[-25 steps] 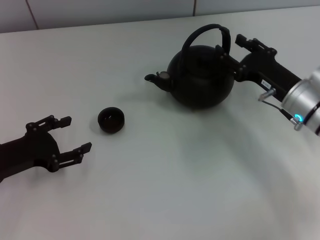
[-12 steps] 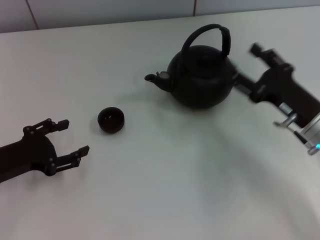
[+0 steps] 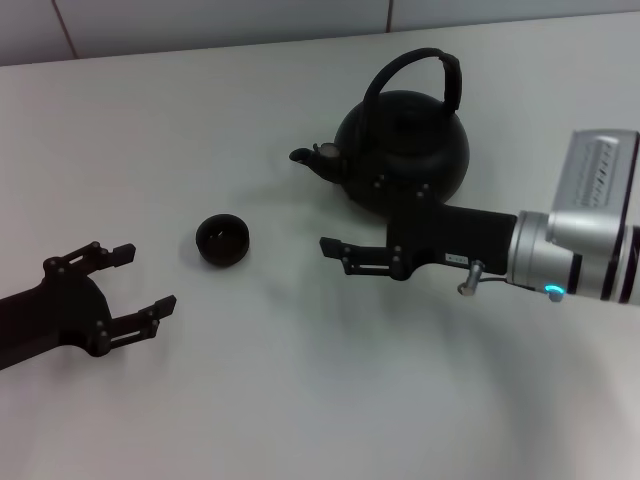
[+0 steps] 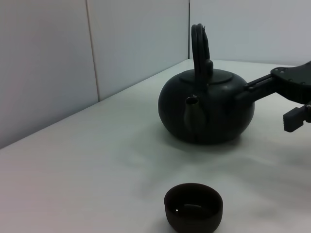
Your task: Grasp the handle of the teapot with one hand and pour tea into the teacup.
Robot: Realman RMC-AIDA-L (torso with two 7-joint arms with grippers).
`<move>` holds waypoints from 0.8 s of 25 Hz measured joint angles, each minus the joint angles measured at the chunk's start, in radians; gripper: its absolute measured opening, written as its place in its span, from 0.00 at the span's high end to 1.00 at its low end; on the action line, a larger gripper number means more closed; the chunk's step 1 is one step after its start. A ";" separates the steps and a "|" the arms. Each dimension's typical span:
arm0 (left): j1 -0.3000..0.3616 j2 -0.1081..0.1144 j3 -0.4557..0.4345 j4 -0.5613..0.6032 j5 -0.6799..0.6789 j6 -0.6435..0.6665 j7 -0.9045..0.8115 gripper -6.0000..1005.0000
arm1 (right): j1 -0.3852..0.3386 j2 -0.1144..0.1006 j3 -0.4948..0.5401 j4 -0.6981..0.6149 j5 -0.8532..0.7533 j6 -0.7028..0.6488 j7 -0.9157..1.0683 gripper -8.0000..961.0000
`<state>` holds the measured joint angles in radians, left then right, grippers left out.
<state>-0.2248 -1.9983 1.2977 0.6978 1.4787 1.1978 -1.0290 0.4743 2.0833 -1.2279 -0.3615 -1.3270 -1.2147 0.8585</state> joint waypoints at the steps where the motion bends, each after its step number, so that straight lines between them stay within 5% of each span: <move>1: 0.001 0.000 0.000 0.000 0.000 0.000 -0.002 0.18 | 0.002 0.000 -0.016 -0.040 -0.025 0.003 0.050 0.14; 20: -0.005 0.001 0.009 0.002 0.000 -0.004 -0.008 0.18 | -0.001 0.001 -0.032 -0.165 -0.182 0.037 0.233 0.15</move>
<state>-0.2303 -1.9974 1.3069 0.6996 1.4787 1.1940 -1.0369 0.4734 2.0839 -1.2598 -0.5266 -1.5088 -1.1774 1.0918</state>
